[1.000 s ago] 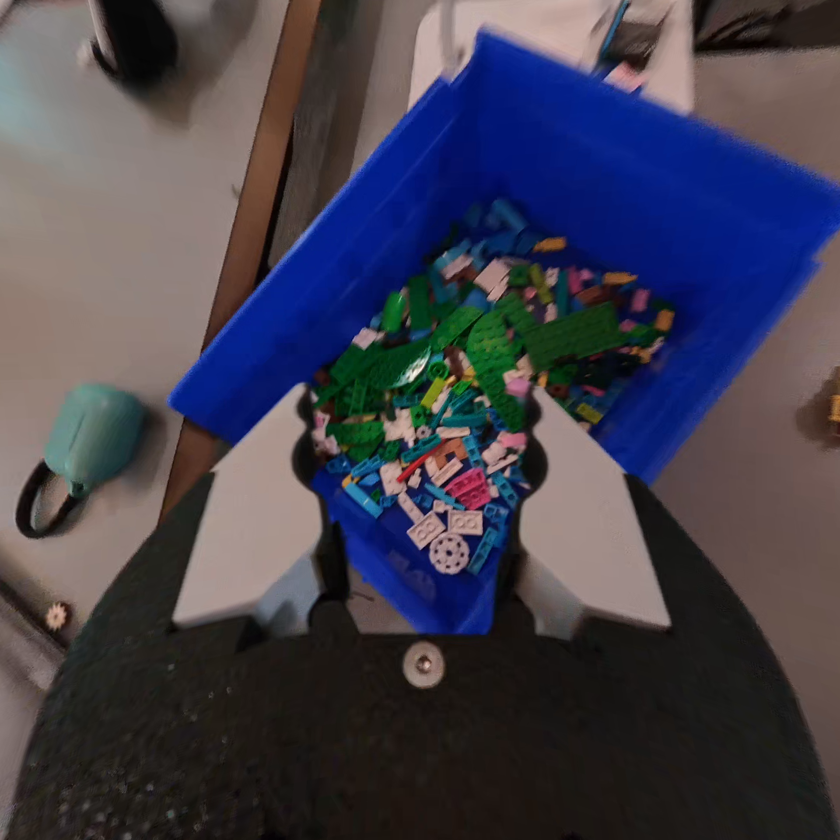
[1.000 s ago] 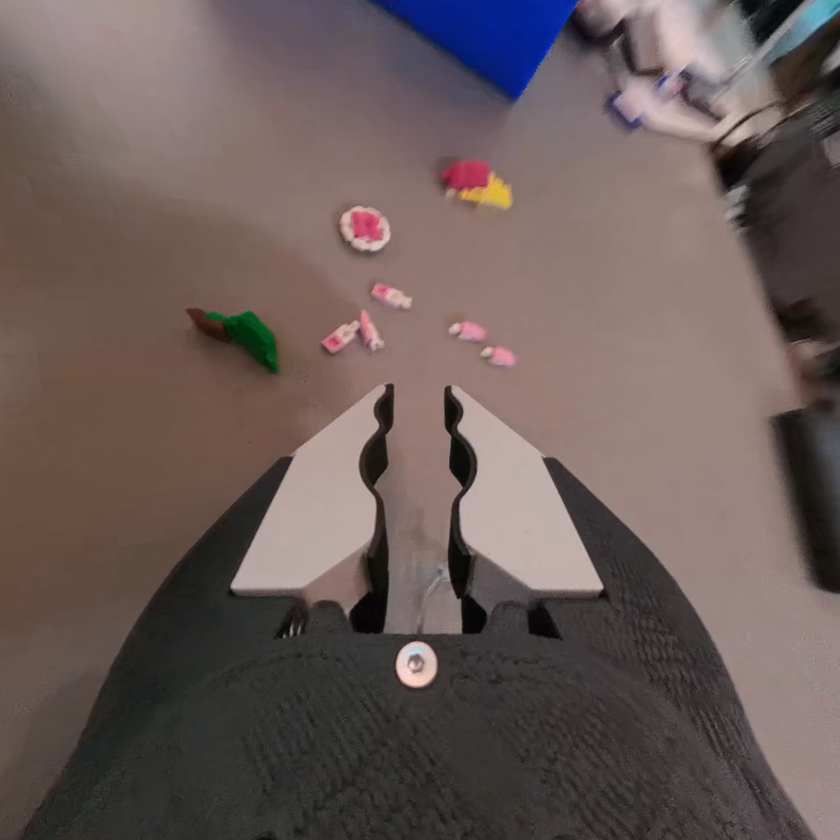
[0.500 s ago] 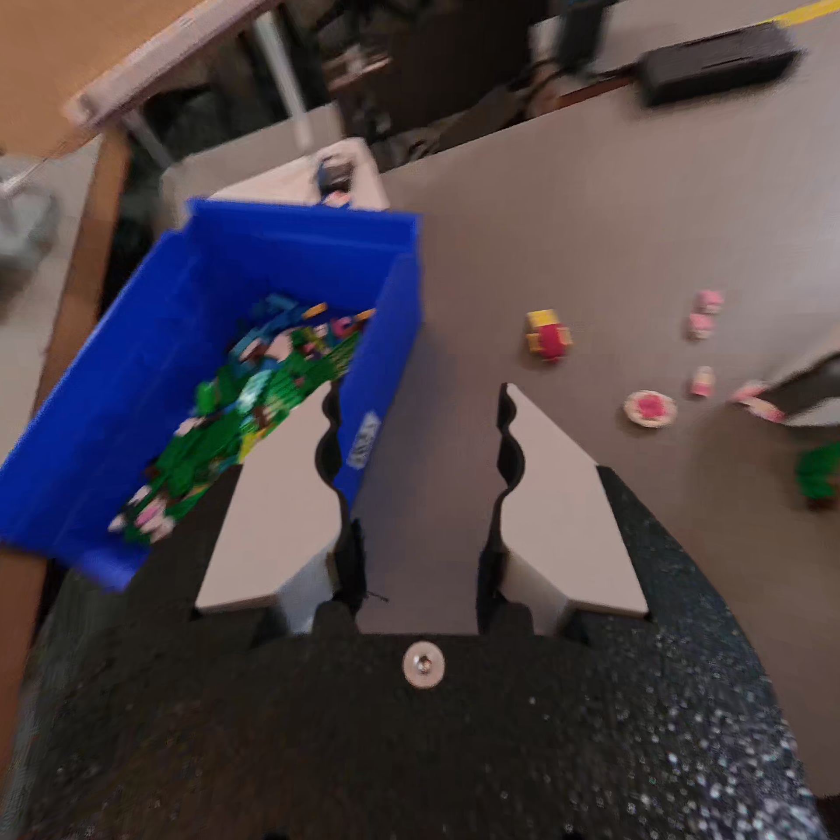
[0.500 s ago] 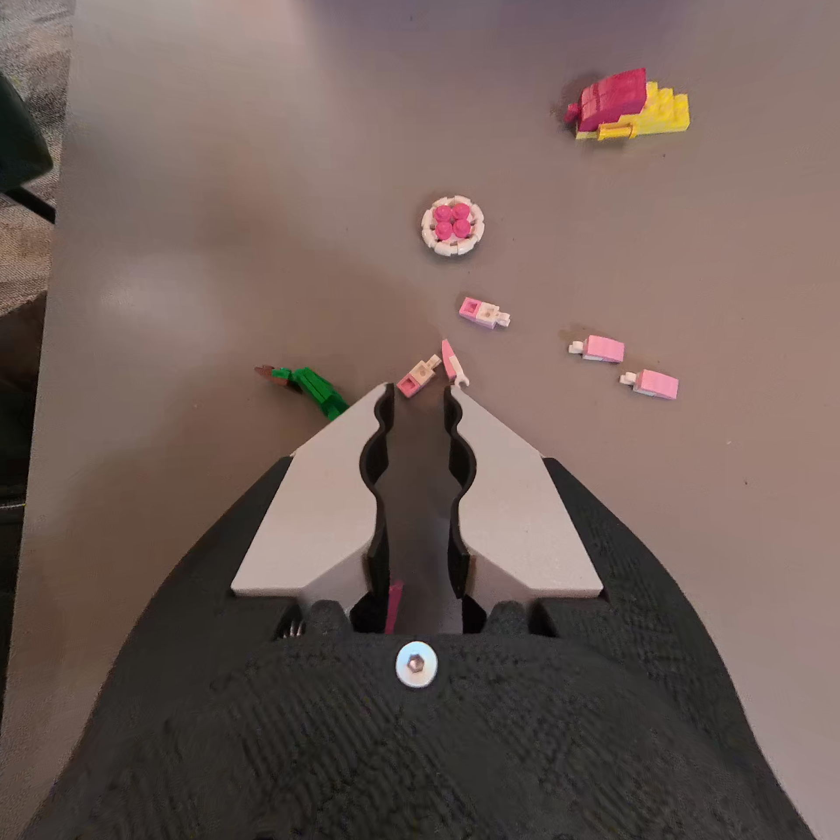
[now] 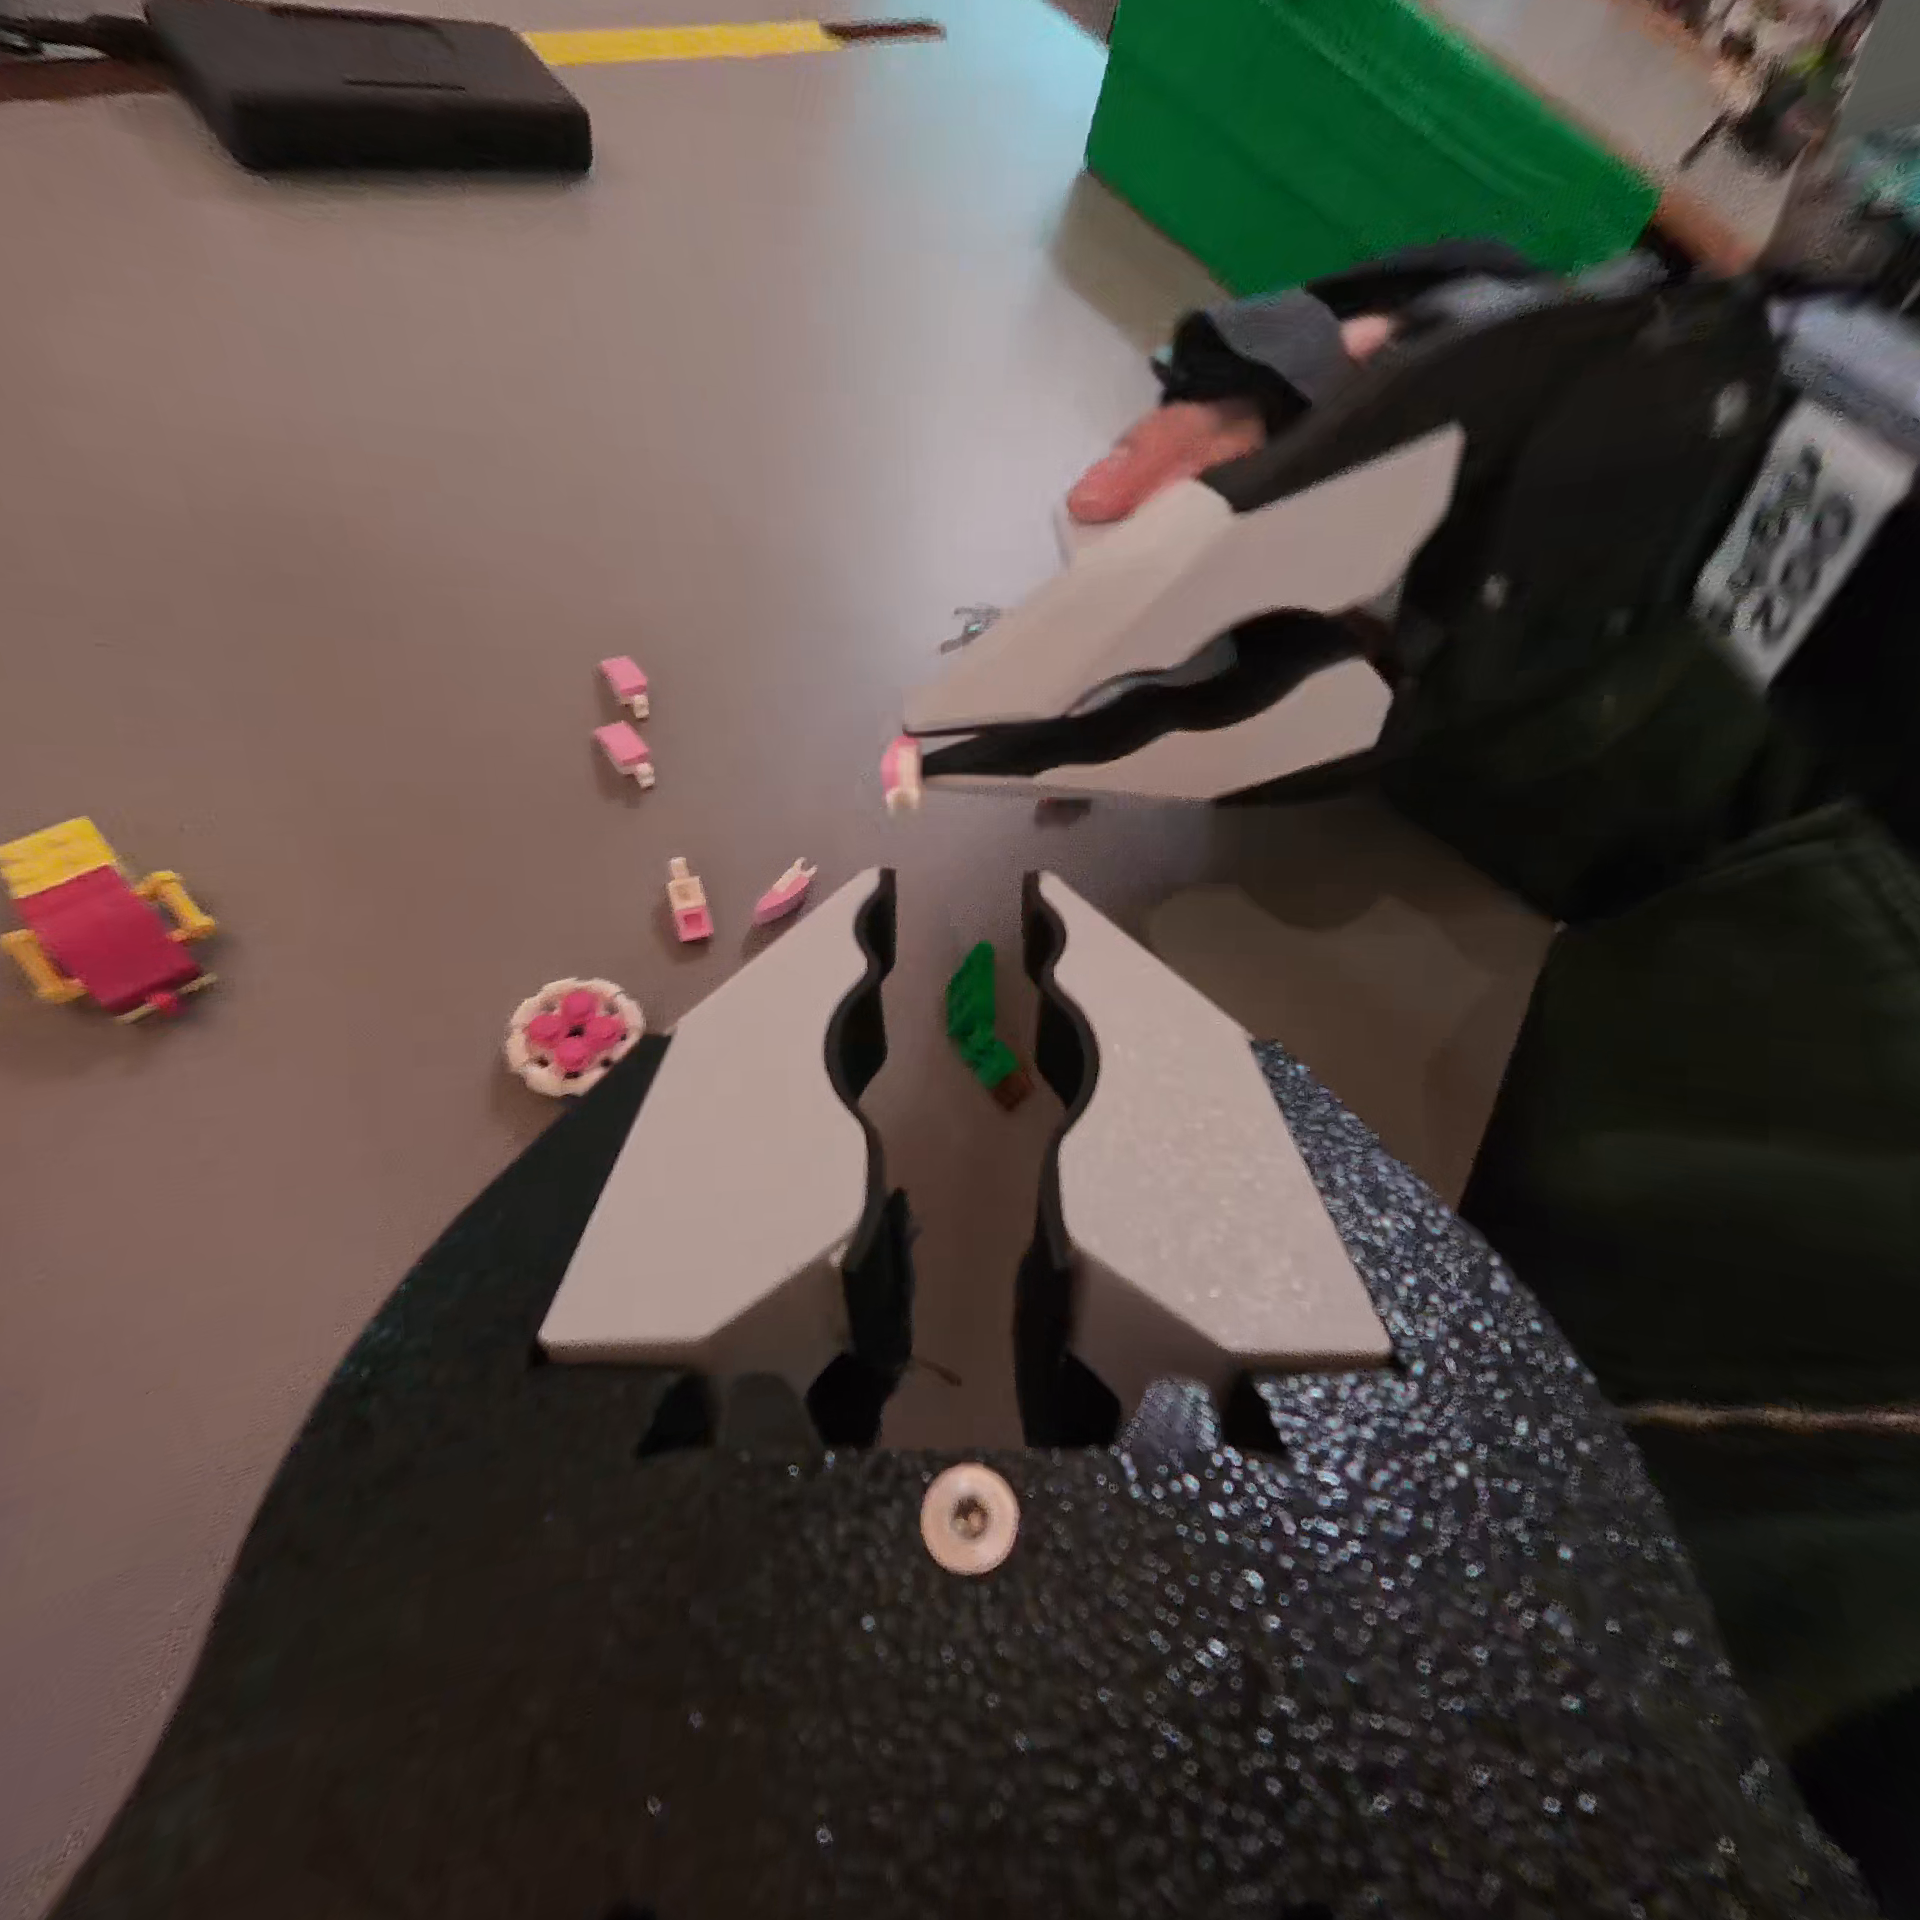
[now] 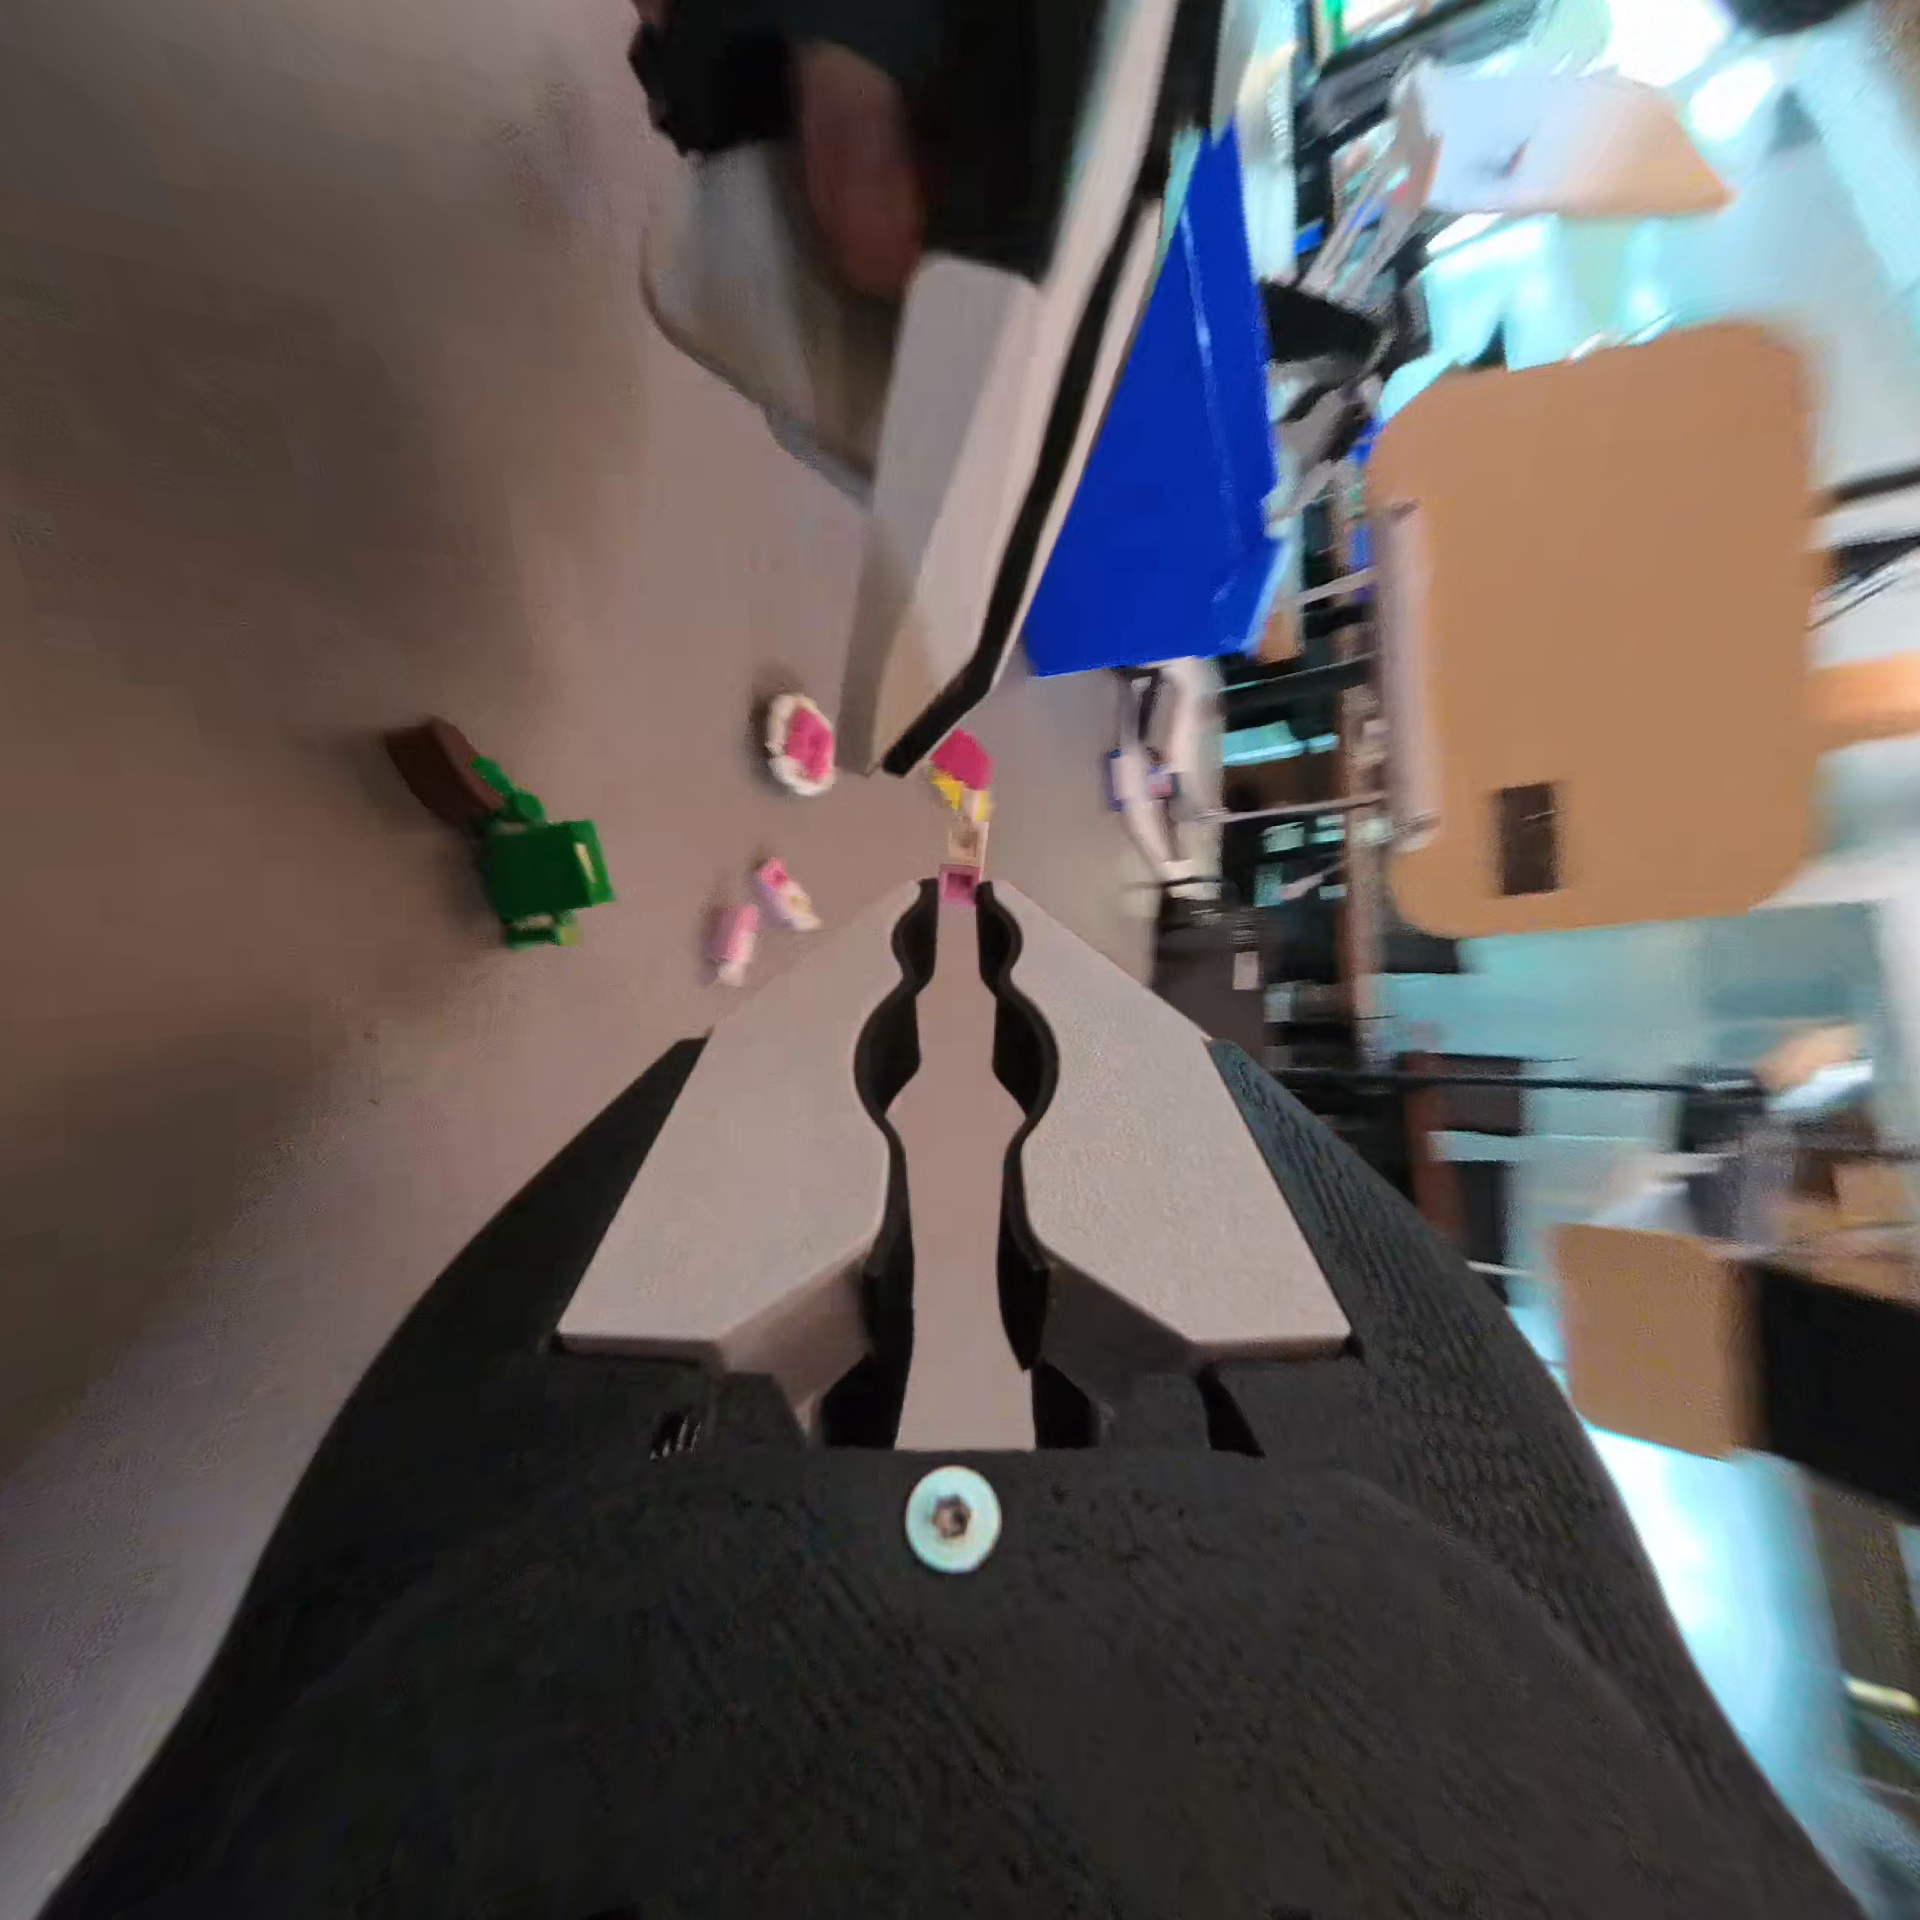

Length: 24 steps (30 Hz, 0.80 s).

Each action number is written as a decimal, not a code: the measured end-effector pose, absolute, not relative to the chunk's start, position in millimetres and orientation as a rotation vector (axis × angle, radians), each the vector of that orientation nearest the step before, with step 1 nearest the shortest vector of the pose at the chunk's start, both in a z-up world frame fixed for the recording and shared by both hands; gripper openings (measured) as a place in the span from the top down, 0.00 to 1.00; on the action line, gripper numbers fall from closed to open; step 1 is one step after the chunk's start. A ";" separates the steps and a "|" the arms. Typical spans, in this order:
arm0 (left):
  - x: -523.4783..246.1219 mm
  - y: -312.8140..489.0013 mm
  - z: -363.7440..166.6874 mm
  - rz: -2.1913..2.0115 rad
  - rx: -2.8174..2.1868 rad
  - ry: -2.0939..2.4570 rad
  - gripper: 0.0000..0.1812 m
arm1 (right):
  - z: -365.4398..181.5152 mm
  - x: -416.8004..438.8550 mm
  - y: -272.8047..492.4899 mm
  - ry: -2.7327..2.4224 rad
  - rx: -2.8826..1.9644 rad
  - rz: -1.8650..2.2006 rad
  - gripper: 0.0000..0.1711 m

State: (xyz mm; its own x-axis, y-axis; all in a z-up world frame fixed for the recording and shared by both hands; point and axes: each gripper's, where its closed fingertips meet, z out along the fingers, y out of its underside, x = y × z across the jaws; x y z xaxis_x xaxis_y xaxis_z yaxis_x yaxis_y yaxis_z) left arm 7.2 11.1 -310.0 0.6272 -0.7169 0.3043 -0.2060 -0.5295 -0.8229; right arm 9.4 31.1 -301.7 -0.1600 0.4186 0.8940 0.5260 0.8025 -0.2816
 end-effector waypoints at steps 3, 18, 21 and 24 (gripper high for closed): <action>13.0 14.5 -293.6 -0.942 -1.970 0.631 0.88 | -293.1 10.9 25.5 -1.762 -0.601 -0.249 0.97; 6.3 12.4 -243.9 -1.454 -1.730 0.261 0.97 | -249.7 18.3 23.6 -1.528 -0.371 -0.516 0.97; 4.0 12.4 -237.8 -1.611 -1.671 0.166 0.97 | -245.5 19.0 22.7 -1.502 -0.313 -0.591 0.97; 6.8 11.7 -237.2 -1.663 -1.652 0.142 0.96 | -244.6 17.9 21.3 -1.495 -0.286 -0.626 0.97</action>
State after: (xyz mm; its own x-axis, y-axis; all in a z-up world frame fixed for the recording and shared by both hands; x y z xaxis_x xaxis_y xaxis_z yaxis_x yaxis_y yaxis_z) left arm 6.8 11.7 -237.2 0.1402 -0.5768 0.8048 0.4324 -0.6956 -0.5738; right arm 17.9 21.3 -244.6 -0.0428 -0.2094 0.9769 0.5492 0.8119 0.1981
